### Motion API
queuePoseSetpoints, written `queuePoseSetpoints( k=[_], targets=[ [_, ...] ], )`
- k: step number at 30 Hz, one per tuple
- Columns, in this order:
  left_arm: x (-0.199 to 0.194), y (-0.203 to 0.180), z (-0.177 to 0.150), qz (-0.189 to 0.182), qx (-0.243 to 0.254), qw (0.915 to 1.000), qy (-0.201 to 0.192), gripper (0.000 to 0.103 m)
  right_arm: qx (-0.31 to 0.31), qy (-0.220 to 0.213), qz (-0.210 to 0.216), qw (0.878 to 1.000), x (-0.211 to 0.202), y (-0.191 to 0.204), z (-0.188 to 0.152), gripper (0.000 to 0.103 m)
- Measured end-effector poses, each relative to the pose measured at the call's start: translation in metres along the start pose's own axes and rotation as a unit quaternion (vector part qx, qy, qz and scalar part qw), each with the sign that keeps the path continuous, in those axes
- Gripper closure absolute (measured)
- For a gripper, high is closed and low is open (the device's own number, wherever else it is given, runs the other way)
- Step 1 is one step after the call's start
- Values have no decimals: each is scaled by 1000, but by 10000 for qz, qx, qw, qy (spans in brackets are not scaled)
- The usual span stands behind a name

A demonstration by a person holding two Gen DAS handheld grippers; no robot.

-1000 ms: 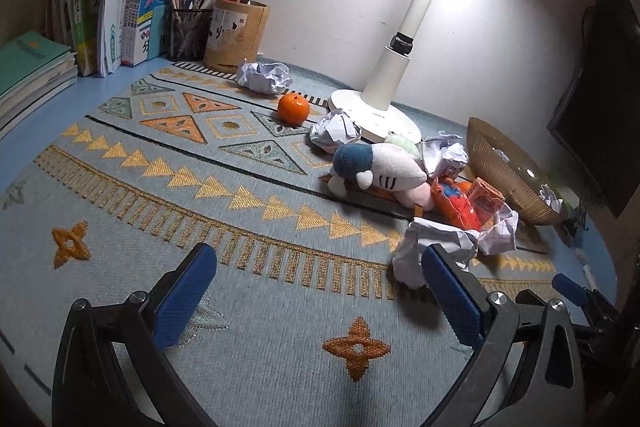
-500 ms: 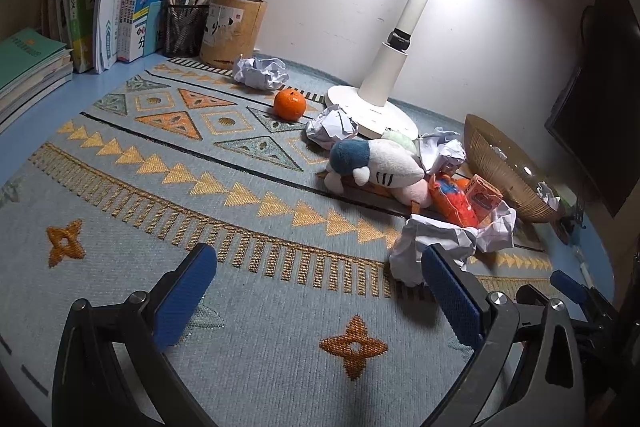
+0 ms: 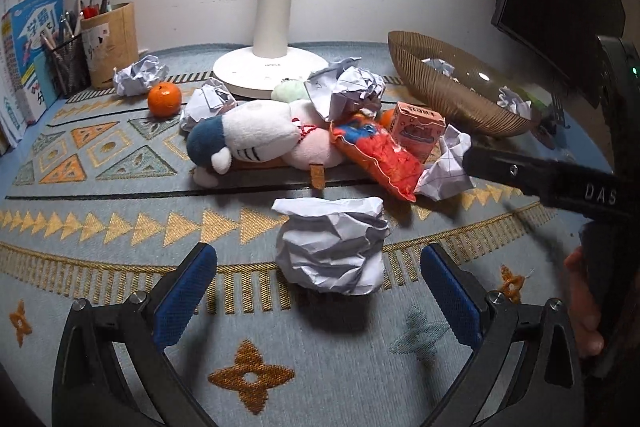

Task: Organize objects
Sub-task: 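Grasp a crumpled paper ball with each tool from the pile, then carry both paper balls over the amber bowl and open both tools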

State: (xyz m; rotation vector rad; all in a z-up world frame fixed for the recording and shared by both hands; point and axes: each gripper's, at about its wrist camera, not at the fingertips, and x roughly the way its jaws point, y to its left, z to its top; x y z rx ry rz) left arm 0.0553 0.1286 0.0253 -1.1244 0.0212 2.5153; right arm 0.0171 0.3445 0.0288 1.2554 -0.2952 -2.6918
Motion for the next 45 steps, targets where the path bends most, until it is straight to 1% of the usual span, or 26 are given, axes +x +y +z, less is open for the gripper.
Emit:
queuePoseSetpoints(
  k=[1, 2, 3, 4, 5, 6, 7, 9, 13, 15, 17, 19, 20, 21, 22, 24, 28, 34, 36, 39, 41, 45],
  targets=[
    [3, -2, 0, -52, 15, 10000, 20, 7, 0, 36, 3, 10000, 6, -1, 3, 11],
    [6, -3, -1, -106, 6, 9999, 59, 18, -25, 53, 39, 10000, 11, -1, 5, 18],
    [9, -3, -2, -157, -16, 9998, 103, 25, -60, 94, 117, 9999, 16, 0, 6, 29],
    [13, -2, -4, -158, -31, 9997, 188, 40, -104, 190, 186, 9996, 22, 0, 6, 45],
    [16, -2, -4, -119, -60, 9995, 291, 51, -144, 278, 293, 9991, 27, 1, 4, 56],
    [13, 0, -4, -148, -109, 9996, 205, 55, -135, 213, 403, 9989, 25, 2, 2, 61],
    [9, 3, -4, -291, -172, 9994, 89, 56, -159, 139, 362, 9991, 22, 2, 0, 62],
    [-3, 8, -6, -328, -259, 9991, -114, 56, -194, 45, 379, 9991, 8, 4, -8, 62],
    [-32, 20, -15, -521, -519, 9959, -520, 56, -207, -256, 821, 9961, -38, 8, -36, 61],
    [-39, 27, -18, -516, -656, 9946, -614, 56, -316, -368, 874, 9950, -52, 11, -51, 61],
    [-37, 34, -22, -565, -816, 9932, -610, 56, -516, -428, 792, 9946, -57, 15, -63, 61],
    [-32, 38, -24, -542, -930, 9929, -514, 56, -575, -384, 923, 9933, -54, 16, -71, 61],
    [-34, 37, -24, -557, -903, 9925, -599, 56, -573, -400, 947, 9930, -52, 15, -75, 61],
    [-35, 37, -24, -570, -873, 9924, -650, 56, -593, -378, 846, 9939, -50, 15, -77, 61],
    [-33, 37, -24, -566, -873, 9927, -613, 56, -598, -336, 780, 9946, -48, 16, -77, 61],
    [-30, 39, -23, -540, -908, 9930, -531, 56, -559, -391, 843, 9941, -50, 15, -77, 61],
    [-29, 42, -25, -531, -977, 9925, -507, 56, -640, -323, 748, 9946, -47, 17, -80, 60],
    [-28, 42, -25, -460, -984, 9929, -476, 56, -1070, -349, 476, 9925, -45, 35, -86, 60],
    [-28, 42, -25, -463, -993, 9929, -470, 56, -1303, -311, 320, 9905, -42, 44, -89, 60],
    [-28, 43, -25, -462, -1004, 9928, -471, 56, -1601, -402, 120, 9862, -42, 54, -94, 60],
    [-29, 42, -25, -467, -1010, 9926, -477, 56, -1686, -420, 83, 9848, -42, 57, -96, 60],
    [-29, 42, -26, -487, -1019, 9924, -495, 56, -1602, -475, 26, 9859, -43, 55, -96, 60]
  ],
)
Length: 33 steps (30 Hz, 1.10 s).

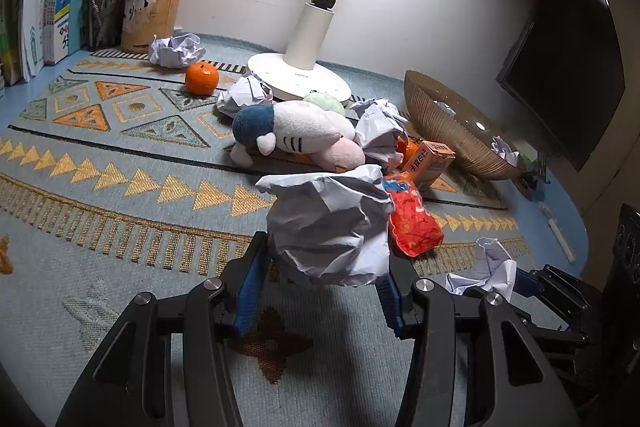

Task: Organize objects
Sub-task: 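Carry both paper balls over the amber bowl and open both tools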

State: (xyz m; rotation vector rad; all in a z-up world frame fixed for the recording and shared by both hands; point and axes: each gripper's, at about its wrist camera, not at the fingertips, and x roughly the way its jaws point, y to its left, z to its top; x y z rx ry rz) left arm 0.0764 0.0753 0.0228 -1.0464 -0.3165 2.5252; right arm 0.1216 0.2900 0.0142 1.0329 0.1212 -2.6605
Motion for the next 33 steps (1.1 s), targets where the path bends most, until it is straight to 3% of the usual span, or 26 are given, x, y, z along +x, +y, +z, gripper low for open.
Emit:
queuePoseSetpoints(
  k=[4, 9, 14, 17, 23, 25, 26, 27, 28, 30, 33],
  targets=[
    [1, 1, 0, 3, -10, 10000, 11, 56, 189, -54, -141, 9997, -4, -8, 2, 60],
    [6, -25, 11, 40, 478, 9987, 159, 56, 1001, -2, 420, 9941, -17, -52, 10, 60],
    [0, -93, 63, -648, 1034, 9924, -142, 56, 1352, -707, -23, 9883, -73, -116, 58, 60],
    [17, -136, 96, -893, 1297, 9874, -171, 56, 1560, -1145, -549, 9796, -102, -155, 94, 60],
    [85, -197, 130, -1013, 1535, 9829, -34, 56, 2113, -1060, -1079, 9656, -78, -229, 141, 60],
    [103, -208, 132, -971, 1528, 9835, -55, 48, 2177, -919, -1187, 9644, -57, -245, 149, 54],
    [111, -211, 133, -865, 1516, 9846, -85, 36, 2166, -821, -1292, 9642, -47, -252, 151, 47],
    [119, -214, 133, -724, 1507, 9859, -77, 27, 2123, -754, -1422, 9639, -37, -257, 151, 33],
    [126, -216, 132, -597, 1501, 9868, -66, 16, 2062, -695, -1588, 9630, -30, -260, 150, 32],
    [129, -215, 127, -497, 1534, 9869, -52, 16, 1967, -615, -1826, 9614, -24, -259, 139, 32],
    [115, -205, 115, -442, 1606, 9860, -63, 16, 2050, -611, -1524, 9649, -29, -255, 113, 32]
  ],
)
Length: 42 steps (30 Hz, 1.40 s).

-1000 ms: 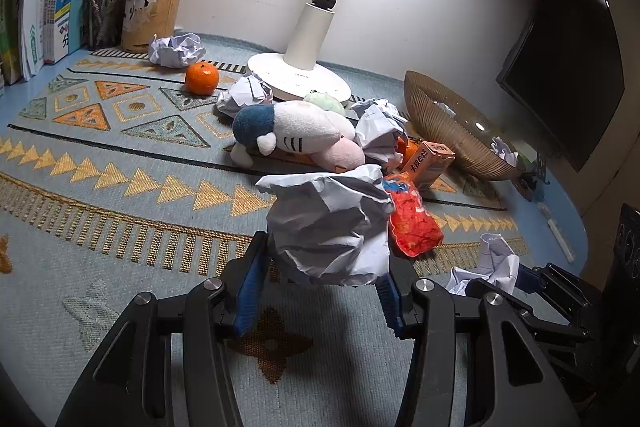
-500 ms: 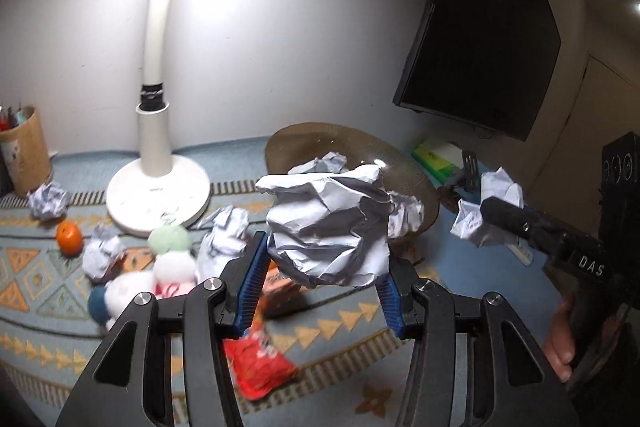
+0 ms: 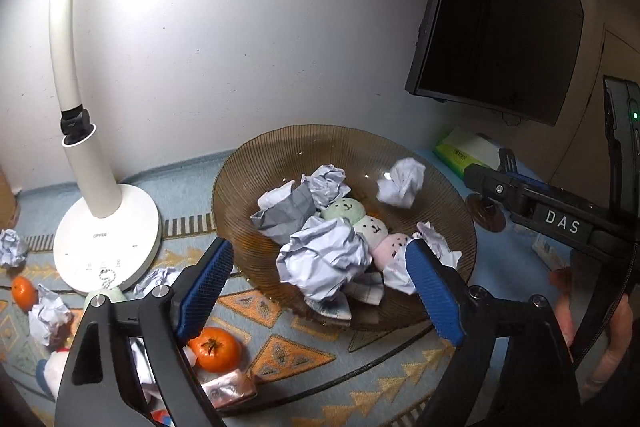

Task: Organize objects
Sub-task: 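Carry both paper balls over the amber bowl and open both tools, then move both open tools back toward the plush and box pile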

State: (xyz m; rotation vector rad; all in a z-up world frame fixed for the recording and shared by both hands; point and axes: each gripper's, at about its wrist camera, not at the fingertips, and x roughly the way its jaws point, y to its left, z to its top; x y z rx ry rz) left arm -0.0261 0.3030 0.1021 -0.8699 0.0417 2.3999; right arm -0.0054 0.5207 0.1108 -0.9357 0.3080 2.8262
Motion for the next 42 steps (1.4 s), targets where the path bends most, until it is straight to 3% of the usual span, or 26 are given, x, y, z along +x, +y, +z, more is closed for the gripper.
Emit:
queuePoseSetpoints(
  k=[8, 9, 11, 13, 17, 19, 21, 22, 24, 25, 31, 34, 42],
  targets=[
    [-101, 33, -42, 189, -234, 9988, -390, 15, -104, 65, 700, 9975, -69, 28, -47, 32],
    [-115, 40, -50, 287, -300, 9981, -464, 13, -133, 82, 775, 9969, -76, 35, -53, 31],
    [-142, 55, -67, 487, -483, 9957, -615, 1, -97, 149, 975, 9951, -85, 49, -67, 29],
    [-160, 76, -87, 684, -743, 9925, -683, 1, -34, 267, 1119, 9934, -83, 61, -85, 21],
    [-168, 119, -136, 1367, -1152, 9828, -453, 0, -6, 664, 1168, 9909, -57, 82, -130, 20],
    [-161, 139, -160, 1739, -1262, 9763, -253, 1, -20, 551, 826, 9951, -46, 87, -152, 20],
    [-156, 153, -176, 1687, -1428, 9751, -163, 0, -99, 542, 363, 9978, -40, 91, -160, 21],
    [-154, 160, -179, 1546, -1619, 9746, -7, 1, -195, 371, 346, 9985, -46, 94, -159, 21],
    [-160, 169, -177, 1418, -1835, 9724, -232, 1, -283, 121, 267, 9992, -53, 97, -160, 13],
    [-163, 170, -177, 1425, -1887, 9711, -332, 1, -345, 173, 192, 9991, -51, 98, -161, 8],
    [-167, 185, -186, 1209, -2388, 9626, -412, 1, -1191, 300, -226, 9922, -41, 130, -169, 8],
    [-167, 186, -188, 1175, -2430, 9620, -409, 1, -1417, 254, -296, 9891, -42, 138, -171, 2],
    [-162, 182, -186, 1194, -2307, 9652, -295, 1, -1243, 378, -217, 9913, -38, 131, -170, 2]
  ],
)
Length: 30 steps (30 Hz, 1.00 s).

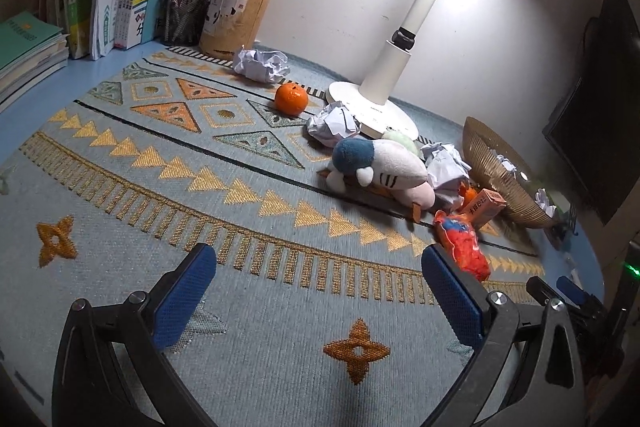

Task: Organize objects
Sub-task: 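Move both open tools back toward the plush and box pile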

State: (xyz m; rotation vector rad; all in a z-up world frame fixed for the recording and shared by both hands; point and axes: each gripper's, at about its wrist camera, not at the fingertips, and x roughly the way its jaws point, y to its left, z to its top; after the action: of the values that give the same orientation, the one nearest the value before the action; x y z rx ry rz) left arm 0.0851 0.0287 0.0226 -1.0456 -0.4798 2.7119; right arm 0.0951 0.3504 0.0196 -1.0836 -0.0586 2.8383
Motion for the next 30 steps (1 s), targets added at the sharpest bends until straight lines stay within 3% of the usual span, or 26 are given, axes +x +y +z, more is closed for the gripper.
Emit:
queuePoseSetpoints(
  k=[13, 15, 17, 19, 22, 26, 30],
  targets=[
    [5, -2, -1, 114, -27, 9999, 124, 1, -32, 95, 47, 9999, 4, 2, 0, 2],
    [15, -8, 3, 164, 83, 9991, 378, 1, -39, 112, 57, 9999, 4, 3, 0, 2],
    [22, -17, 12, -105, 230, 9980, 579, 1, -46, 165, 104, 9998, 6, 3, 0, 2],
    [20, -26, 25, -340, 191, 9983, 440, 1, -13, 267, 245, 9993, 9, 1, 1, 2],
    [27, -45, 47, -574, 398, 9967, 410, 1, 166, 492, 821, 9953, 15, -4, 11, 2],
    [57, -58, 60, -528, 756, 9945, 489, 1, 329, 509, 1405, 9882, 22, 7, 45, 2],
    [90, -52, 49, -326, 846, 9938, 643, 1, 42, 521, 1394, 9889, 46, 34, 75, 2]
  ],
)
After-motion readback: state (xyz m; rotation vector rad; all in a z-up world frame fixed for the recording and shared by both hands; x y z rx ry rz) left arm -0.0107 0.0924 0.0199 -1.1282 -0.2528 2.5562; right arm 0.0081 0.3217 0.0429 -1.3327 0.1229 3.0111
